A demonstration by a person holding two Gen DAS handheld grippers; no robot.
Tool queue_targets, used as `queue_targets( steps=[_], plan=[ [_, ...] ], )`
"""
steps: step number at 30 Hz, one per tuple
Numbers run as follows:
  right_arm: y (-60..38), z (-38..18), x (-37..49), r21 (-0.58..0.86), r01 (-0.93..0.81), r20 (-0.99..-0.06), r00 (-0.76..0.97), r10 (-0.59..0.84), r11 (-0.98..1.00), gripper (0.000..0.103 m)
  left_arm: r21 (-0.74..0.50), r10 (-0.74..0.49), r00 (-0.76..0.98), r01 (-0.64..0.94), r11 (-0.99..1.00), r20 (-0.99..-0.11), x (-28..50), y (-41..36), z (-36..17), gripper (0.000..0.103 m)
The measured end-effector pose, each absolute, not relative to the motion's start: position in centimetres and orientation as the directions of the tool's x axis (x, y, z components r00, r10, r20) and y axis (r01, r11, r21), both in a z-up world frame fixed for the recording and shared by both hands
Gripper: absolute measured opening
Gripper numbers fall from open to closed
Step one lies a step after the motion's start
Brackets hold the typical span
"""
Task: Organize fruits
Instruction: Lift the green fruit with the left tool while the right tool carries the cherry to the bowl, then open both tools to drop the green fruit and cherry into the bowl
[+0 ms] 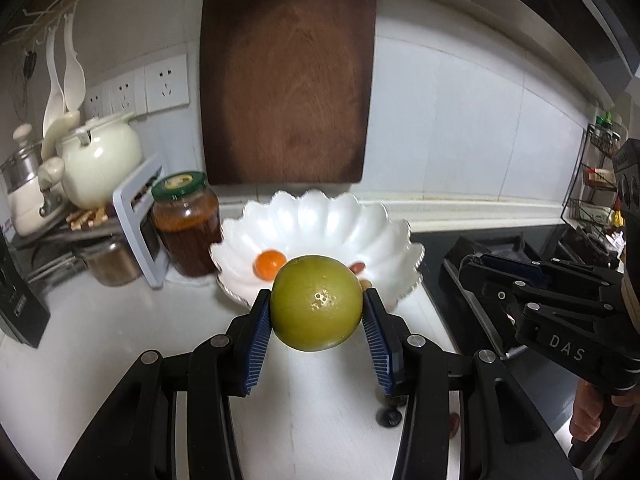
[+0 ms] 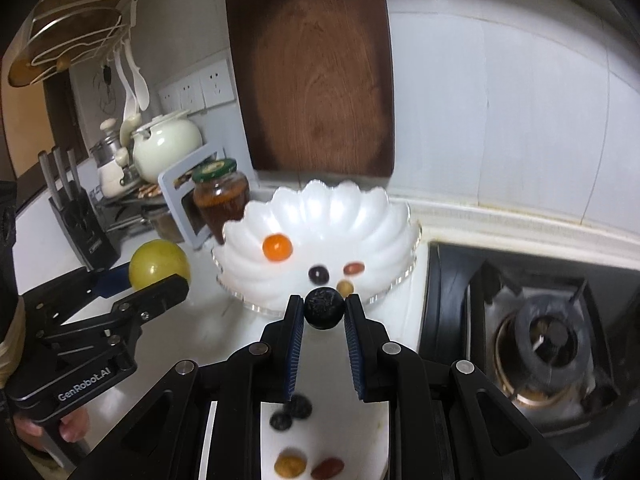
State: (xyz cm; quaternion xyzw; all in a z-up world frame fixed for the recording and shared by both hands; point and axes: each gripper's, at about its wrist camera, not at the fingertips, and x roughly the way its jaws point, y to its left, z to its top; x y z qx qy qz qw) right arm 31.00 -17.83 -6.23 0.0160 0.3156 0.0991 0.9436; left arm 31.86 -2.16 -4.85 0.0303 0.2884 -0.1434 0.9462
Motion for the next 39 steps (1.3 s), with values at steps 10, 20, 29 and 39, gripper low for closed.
queue_targets(
  steps=[10,20,29,39],
  plan=[
    [-17.2,-5.0,35.6,0.055,-0.186,-0.571,0.8,0.184,0.981,0.022,-0.019,-0.251,0.796,0.289,0.957,-0.552,36.2,-2.0,-4.0,0.044],
    [-16.9,-5.3,42.1,0.041,-0.195,-0.62,0.764,0.178,0.98,0.022,-0.006,-0.255,0.778,0.307,0.952,-0.574,41.9,-2.9,-3.4,0.044],
    [-17.4,-7.0,47.3,0.037,-0.184,-0.693,0.703,0.158,0.982,0.022,-0.006,-0.245,0.731,0.314,0.949,-0.637,47.4,-4.0,-4.4,0.044],
    [-17.9,-9.7,51.3,0.002,-0.176,-0.768,0.63,0.114,0.984,0.022,-0.018,-0.214,0.643,0.296,0.955,-0.735,53.1,-5.7,-7.3,0.044]
  ],
)
